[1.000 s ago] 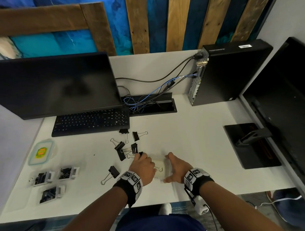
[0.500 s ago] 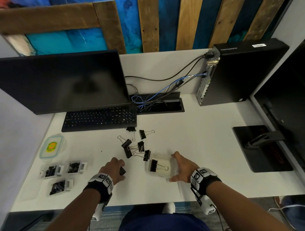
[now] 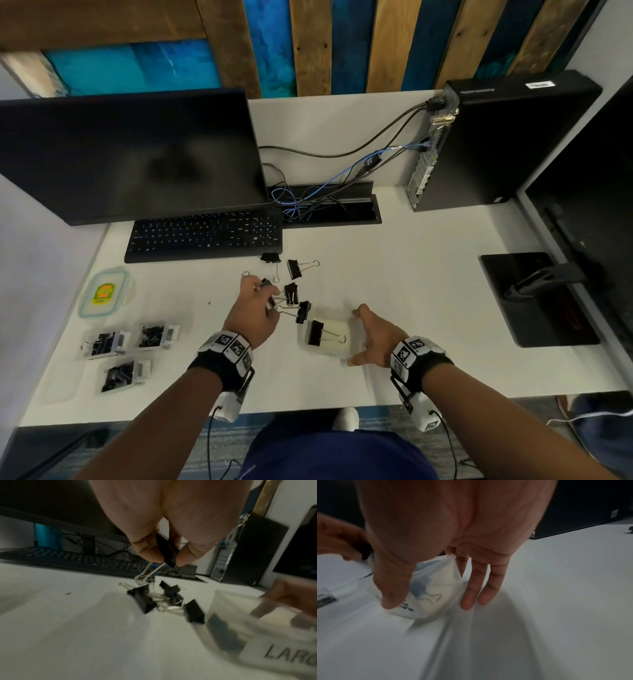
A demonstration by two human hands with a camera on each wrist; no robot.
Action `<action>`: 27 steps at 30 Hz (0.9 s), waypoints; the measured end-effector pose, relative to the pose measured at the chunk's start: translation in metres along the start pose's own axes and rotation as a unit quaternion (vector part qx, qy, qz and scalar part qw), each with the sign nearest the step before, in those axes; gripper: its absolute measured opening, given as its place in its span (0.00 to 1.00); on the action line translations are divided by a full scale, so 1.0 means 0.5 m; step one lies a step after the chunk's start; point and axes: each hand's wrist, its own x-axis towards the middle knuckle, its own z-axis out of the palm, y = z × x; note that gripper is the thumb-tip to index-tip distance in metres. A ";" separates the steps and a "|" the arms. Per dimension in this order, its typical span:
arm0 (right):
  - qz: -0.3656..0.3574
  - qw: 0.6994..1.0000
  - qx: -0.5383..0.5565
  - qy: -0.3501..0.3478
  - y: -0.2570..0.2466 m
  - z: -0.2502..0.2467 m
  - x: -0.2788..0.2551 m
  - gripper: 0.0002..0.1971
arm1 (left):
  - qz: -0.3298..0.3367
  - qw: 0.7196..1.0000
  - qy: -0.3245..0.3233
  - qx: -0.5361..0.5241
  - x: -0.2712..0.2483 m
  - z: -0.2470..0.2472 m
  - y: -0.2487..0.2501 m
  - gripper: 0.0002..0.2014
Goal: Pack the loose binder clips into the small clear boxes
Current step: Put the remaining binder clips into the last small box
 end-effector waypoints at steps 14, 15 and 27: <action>-0.005 1.000 0.006 -0.002 0.002 0.004 0.005 0.51 | 0.143 0.962 -0.222 0.068 0.009 0.089 0.108 0.16; -0.006 1.000 0.006 -0.002 0.002 0.004 0.006 0.51 | 0.133 0.961 -0.232 0.076 0.010 0.098 0.107 0.15; -0.009 1.000 0.008 -0.001 0.006 0.007 0.006 0.50 | 0.111 0.940 -0.307 0.097 0.024 0.132 0.110 0.19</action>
